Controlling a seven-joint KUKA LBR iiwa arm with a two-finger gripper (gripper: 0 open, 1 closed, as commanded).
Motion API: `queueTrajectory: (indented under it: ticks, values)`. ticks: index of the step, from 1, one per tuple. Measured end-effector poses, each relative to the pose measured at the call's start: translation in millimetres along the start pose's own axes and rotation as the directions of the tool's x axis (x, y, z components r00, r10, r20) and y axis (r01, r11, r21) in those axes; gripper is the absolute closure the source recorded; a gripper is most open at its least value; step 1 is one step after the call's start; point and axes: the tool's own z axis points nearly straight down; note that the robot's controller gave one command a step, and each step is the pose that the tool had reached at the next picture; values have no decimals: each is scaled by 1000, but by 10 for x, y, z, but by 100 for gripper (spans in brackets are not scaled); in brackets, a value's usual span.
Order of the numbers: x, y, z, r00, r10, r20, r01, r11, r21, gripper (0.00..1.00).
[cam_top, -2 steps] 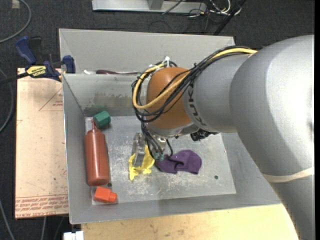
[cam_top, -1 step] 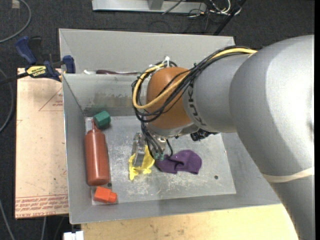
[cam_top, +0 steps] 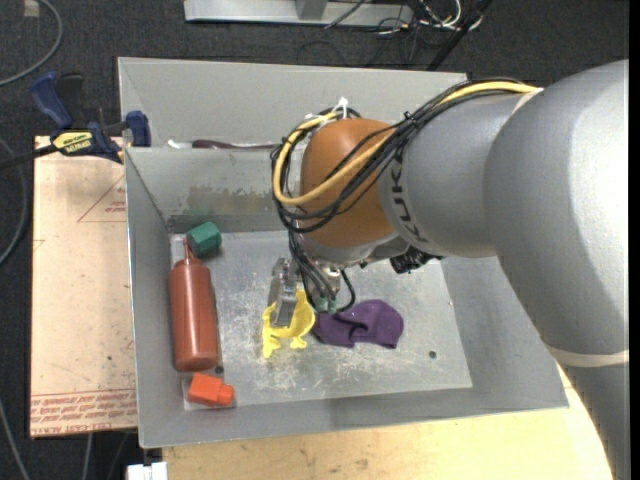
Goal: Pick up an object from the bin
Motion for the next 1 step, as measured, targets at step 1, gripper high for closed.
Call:
queueTrajectory:
  ticks: [1]
  values:
    - [-11,-78,-1075,999,34,10,-34,999,-5,100]
